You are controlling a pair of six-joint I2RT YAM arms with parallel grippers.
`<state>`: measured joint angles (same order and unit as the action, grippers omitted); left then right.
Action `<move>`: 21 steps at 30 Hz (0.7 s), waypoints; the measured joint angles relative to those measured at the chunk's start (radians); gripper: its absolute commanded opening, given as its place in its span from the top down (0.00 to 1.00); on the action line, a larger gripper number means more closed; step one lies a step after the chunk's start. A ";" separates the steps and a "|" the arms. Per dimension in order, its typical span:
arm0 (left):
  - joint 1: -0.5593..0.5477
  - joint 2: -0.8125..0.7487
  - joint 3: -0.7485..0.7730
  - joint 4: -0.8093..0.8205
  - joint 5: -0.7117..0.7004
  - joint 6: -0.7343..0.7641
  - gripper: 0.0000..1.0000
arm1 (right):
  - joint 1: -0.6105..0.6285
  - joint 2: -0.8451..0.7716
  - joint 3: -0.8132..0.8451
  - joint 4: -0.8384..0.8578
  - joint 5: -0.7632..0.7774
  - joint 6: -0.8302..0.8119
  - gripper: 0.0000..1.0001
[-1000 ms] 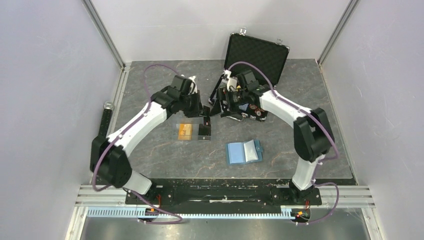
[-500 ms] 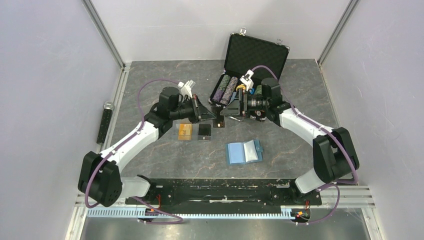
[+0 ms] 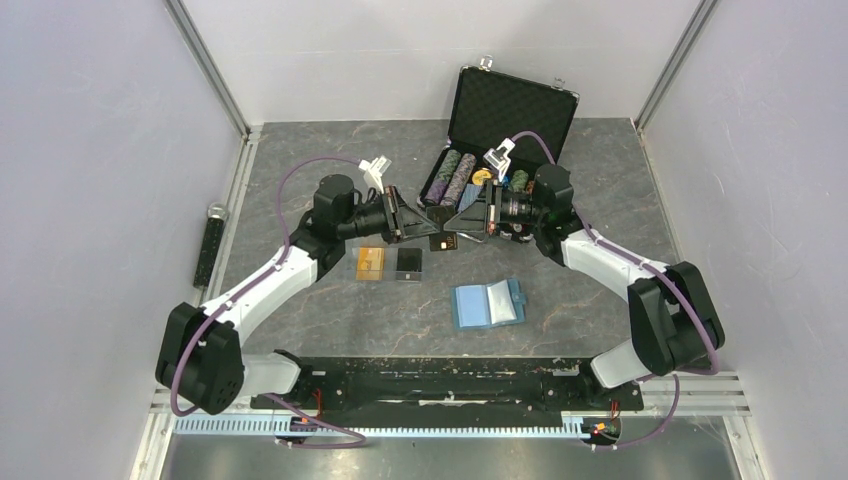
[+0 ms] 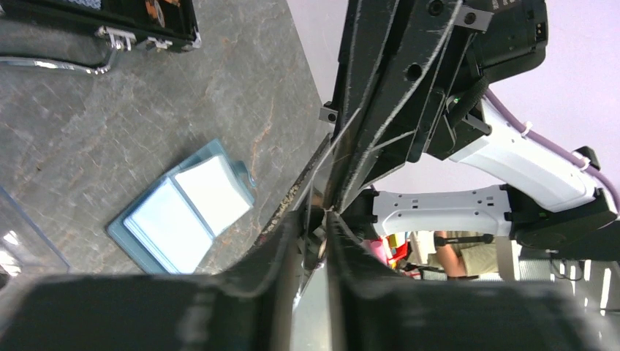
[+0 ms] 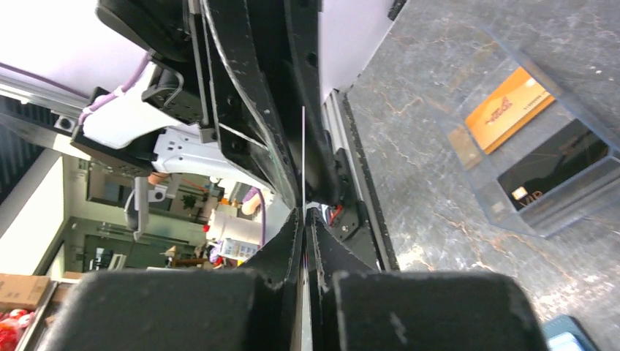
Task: Put the credit cards into the card holder
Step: Insert the credit card into the card holder.
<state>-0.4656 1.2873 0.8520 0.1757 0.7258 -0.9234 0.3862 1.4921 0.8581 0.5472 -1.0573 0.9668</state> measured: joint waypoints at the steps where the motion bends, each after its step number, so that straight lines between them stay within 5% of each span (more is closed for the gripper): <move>1: 0.000 0.000 -0.007 0.001 0.002 -0.004 0.57 | 0.001 -0.002 -0.006 0.026 -0.002 0.017 1.00; 8: 0.000 -0.015 -0.027 -0.014 0.000 -0.010 0.51 | 0.004 -0.005 -0.012 0.031 -0.006 0.010 1.00; 21: -0.009 0.000 -0.093 -0.029 -0.018 -0.009 0.55 | -0.024 -0.012 0.014 -0.533 0.121 -0.411 1.00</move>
<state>-0.4747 1.2869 0.7589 0.1471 0.7078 -0.9325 0.3626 1.4799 0.8719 0.0143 -0.9367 0.5560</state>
